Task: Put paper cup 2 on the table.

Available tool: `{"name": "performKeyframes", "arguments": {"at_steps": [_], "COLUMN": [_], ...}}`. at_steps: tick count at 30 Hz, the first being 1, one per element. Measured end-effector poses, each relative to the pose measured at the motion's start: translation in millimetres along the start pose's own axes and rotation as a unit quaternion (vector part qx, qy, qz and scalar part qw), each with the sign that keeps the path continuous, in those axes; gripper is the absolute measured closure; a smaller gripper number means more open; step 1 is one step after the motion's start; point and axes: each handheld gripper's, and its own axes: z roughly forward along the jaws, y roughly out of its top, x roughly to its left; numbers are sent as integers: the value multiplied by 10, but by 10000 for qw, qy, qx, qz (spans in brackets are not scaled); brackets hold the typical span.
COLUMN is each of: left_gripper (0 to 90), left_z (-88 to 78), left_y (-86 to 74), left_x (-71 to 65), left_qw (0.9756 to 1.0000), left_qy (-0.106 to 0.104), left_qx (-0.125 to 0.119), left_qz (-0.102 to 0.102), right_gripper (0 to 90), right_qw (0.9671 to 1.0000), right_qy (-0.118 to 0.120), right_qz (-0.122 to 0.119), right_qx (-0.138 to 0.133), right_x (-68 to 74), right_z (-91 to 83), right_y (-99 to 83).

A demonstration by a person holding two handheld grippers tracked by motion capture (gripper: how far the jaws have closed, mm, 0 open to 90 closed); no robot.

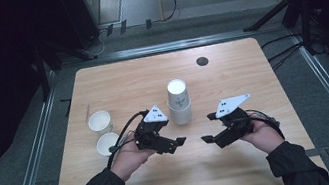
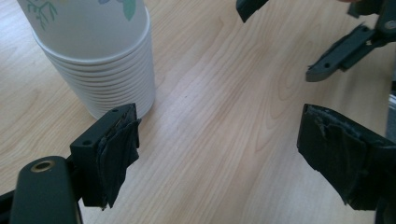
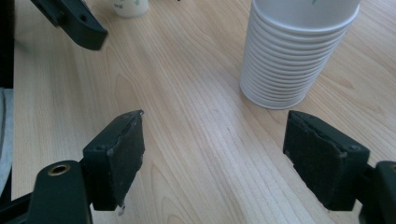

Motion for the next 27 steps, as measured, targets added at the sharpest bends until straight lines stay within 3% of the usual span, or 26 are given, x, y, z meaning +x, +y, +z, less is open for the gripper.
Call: {"name": "performKeyframes", "arguments": {"at_steps": [5,27], "left_gripper": [131,131], "left_z": [28,30], "left_y": [-8,-35], "left_x": [-13,25], "left_qw": [9999,9999], "left_qy": [45,92], "left_qx": [75,106], "left_qz": [80,-1], "right_gripper": [209,209], "right_qw": [10000,9999], "right_qy": [14,43], "right_qz": [-30,-101], "right_qx": [21,82], "right_x": [16,27], "right_z": [13,32], "right_y": [6,6]}}
